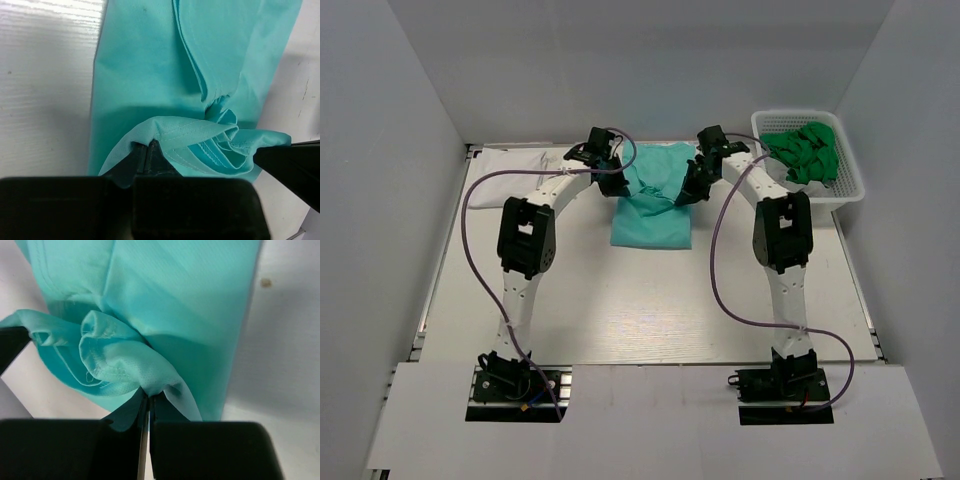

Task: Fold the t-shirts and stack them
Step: Fold the folded rectangular tshirt in 1/3 of the way

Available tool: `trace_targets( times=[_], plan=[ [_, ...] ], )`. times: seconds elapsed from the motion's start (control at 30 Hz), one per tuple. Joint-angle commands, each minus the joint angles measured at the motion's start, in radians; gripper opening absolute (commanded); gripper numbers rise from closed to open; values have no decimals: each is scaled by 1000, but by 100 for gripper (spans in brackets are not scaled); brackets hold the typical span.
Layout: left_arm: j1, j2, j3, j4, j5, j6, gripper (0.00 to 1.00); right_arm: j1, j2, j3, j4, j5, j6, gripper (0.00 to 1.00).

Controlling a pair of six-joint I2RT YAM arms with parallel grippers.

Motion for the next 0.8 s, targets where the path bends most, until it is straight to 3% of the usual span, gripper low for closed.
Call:
trace_targets(
  times=[0.0,0.03,0.07,0.1,0.13,0.2,0.4,0.67,0.77],
  plan=[
    [12,10,66,52,35,11,4,-13,5,67,81,-55,34,5],
    [12,24,81,52,26,11,22,-13,10,75,94,-52,46,14],
    [24,24,91,67,26,11,29,-24,13,78,112,-52,53,14],
    [24,38,129,67,14,11,40,-26,13,83,126,-50,59,23],
    [33,55,157,52,14,11,77,-35,20,92,146,-53,73,53],
    [43,55,227,32,-8,11,100,-53,24,124,152,-62,89,90],
    [61,-37,183,6,-20,52,100,-53,-56,72,155,-53,42,90],
    [15,-103,-25,119,253,94,100,-21,-200,-193,313,-165,-19,90],
    [15,-103,-61,133,255,106,100,-1,-200,-207,356,-168,7,90]
  ],
)
